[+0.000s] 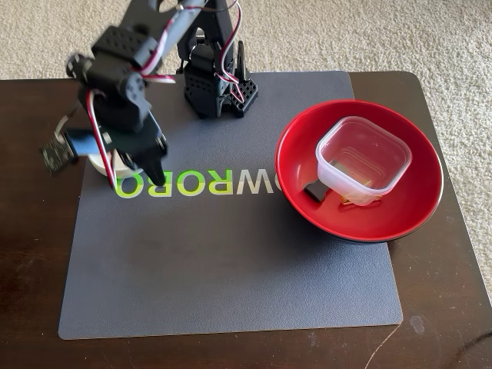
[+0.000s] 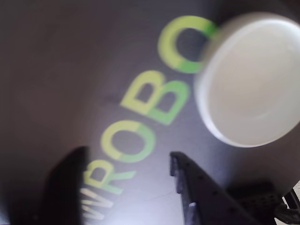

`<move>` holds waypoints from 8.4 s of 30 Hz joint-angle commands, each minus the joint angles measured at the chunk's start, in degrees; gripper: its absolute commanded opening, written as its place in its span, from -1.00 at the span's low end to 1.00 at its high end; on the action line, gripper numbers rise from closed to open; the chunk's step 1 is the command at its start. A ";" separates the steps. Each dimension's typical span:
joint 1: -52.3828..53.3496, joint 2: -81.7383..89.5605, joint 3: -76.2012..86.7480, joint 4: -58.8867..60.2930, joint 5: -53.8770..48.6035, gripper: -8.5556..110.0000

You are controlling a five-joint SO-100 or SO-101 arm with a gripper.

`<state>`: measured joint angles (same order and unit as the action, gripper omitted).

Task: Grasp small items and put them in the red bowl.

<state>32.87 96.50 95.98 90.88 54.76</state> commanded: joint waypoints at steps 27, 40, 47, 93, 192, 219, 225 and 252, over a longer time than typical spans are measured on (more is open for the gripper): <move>12.74 -1.14 21.62 -29.00 17.23 -0.40; 10.81 -0.70 22.50 -29.00 15.21 -0.86; 7.47 2.90 21.80 -27.25 11.51 -0.86; -80.68 -29.00 -63.72 6.59 -30.76 -0.86; -18.90 92.02 77.61 -33.05 -48.34 -0.86; -28.65 92.20 77.52 -33.05 -59.06 -0.85; -27.86 92.20 77.61 -33.05 -59.59 -0.85; -27.86 92.20 77.61 -33.05 -59.59 -0.85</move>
<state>4.04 188.26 174.02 58.27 -4.75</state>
